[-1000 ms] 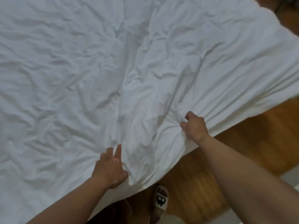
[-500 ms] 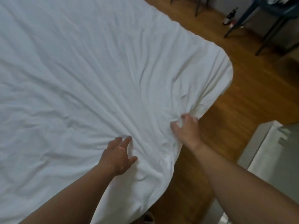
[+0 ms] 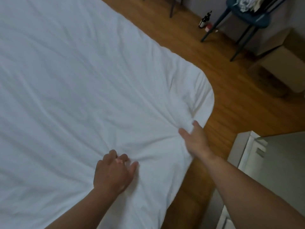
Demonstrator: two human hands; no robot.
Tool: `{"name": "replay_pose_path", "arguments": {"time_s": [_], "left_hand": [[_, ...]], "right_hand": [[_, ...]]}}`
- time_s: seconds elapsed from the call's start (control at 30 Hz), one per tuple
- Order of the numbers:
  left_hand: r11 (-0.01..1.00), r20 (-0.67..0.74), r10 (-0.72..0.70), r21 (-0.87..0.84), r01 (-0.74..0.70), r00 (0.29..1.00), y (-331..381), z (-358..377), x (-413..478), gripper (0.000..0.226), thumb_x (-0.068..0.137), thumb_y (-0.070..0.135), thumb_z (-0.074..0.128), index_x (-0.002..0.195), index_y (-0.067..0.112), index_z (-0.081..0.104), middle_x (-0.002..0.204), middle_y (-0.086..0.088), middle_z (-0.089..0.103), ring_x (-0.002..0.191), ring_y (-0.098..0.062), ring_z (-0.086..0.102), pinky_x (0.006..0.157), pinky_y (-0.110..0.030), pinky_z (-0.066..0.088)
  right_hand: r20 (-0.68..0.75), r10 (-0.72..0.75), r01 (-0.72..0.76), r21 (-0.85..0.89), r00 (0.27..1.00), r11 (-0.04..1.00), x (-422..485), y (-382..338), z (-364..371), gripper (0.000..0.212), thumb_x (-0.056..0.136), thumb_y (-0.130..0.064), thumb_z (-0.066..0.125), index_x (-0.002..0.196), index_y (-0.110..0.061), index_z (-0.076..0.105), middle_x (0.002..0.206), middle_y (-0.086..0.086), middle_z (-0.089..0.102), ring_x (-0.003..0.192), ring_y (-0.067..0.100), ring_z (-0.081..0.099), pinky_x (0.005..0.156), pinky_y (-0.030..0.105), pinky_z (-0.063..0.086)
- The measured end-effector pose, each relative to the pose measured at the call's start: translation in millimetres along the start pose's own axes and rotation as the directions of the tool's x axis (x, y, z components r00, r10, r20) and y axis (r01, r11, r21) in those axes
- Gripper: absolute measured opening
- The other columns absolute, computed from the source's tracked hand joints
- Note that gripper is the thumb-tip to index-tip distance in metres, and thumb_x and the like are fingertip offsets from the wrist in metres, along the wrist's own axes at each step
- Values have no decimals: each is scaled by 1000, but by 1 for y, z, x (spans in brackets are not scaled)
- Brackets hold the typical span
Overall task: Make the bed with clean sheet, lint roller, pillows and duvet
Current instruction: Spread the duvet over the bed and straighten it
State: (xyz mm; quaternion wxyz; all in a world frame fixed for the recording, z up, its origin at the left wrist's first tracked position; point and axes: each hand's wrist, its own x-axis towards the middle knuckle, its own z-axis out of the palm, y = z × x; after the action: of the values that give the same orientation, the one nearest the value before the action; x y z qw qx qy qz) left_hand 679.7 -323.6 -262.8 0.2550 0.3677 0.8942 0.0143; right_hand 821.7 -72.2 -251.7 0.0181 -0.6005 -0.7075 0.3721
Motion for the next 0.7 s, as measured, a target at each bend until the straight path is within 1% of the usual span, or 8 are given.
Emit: {"name": "replay_pose_path", "arguments": {"time_s": [0.13, 0.27, 0.3, 0.37, 0.43, 0.53, 0.63, 0.7], "left_hand": [[977, 52, 170, -141, -161, 984, 60, -20, 27, 77, 71, 80, 20, 129, 38, 48, 115, 7, 48, 112, -20, 50, 95, -35, 45], [935, 124, 291, -247, -255, 949, 115, -20, 40, 99, 65, 86, 33, 150, 36, 27, 139, 10, 38, 130, -17, 39, 108, -29, 38], [942, 133, 273, -237, -237, 953, 130, -15, 44, 107, 61, 90, 37, 152, 35, 25, 144, 9, 36, 133, -18, 39, 109, -30, 39], [958, 93, 223, -204, -201, 970, 166, -1, 59, 120, 52, 97, 43, 148, 26, 37, 140, -3, 50, 124, -28, 55, 97, -39, 53], [975, 32, 132, -185, -124, 991, 207, 14, 83, 125, 47, 98, 47, 141, 15, 48, 131, -13, 58, 113, -34, 61, 88, -46, 57], [989, 1, -11, -145, 11, 1000, 259, 14, 123, 101, 58, 74, 62, 127, 0, 56, 113, -13, 57, 97, -33, 58, 79, -42, 55], [969, 46, -161, -183, 166, 986, 268, 2, 152, 85, 73, 39, 71, 143, -1, 43, 111, -12, 61, 99, -32, 63, 81, -39, 54], [966, 85, -154, -196, 169, 984, 256, -7, 157, 75, 78, 38, 67, 142, 3, 47, 111, -12, 67, 98, -34, 67, 81, -37, 53]], "right_hand": [[0, 39, -39, 125, 999, 991, 20, 47, -29, 40, 90, -31, 73, 125, -19, 60, 116, -2, 69, 109, 23, 65, 91, 29, 48], [391, 87, -175, 195, 916, 965, 60, 46, -41, 59, 73, -51, 84, 121, -21, 65, 118, -1, 71, 103, 12, 68, 84, 23, 52], [387, 53, -173, 283, 921, 943, 82, 39, -56, 70, 63, -57, 87, 118, -23, 63, 119, 2, 70, 101, 12, 68, 84, 25, 53], [189, 19, -99, 426, 982, 899, 146, 20, -86, 80, 62, -66, 78, 127, -25, 54, 131, 9, 61, 110, 17, 63, 92, 34, 51], [85, 17, -37, 240, 996, 970, 218, -10, -106, 96, 73, -72, 66, 151, -28, 33, 155, 6, 39, 136, 24, 45, 109, 43, 40], [226, -135, 192, -249, 965, 949, 287, -38, -94, 104, 76, -78, 59, 157, -28, 18, 159, 6, 30, 144, 29, 34, 115, 48, 34], [223, -292, 361, -412, 930, 837, 296, -39, -73, 71, 93, -64, 51, 141, -14, 36, 134, 16, 54, 120, 36, 54, 89, 42, 45], [262, -359, 438, -386, 896, 812, 293, -36, -79, 54, 98, -58, 47, 130, -14, 40, 112, 17, 64, 100, 39, 60, 70, 38, 39]]}}
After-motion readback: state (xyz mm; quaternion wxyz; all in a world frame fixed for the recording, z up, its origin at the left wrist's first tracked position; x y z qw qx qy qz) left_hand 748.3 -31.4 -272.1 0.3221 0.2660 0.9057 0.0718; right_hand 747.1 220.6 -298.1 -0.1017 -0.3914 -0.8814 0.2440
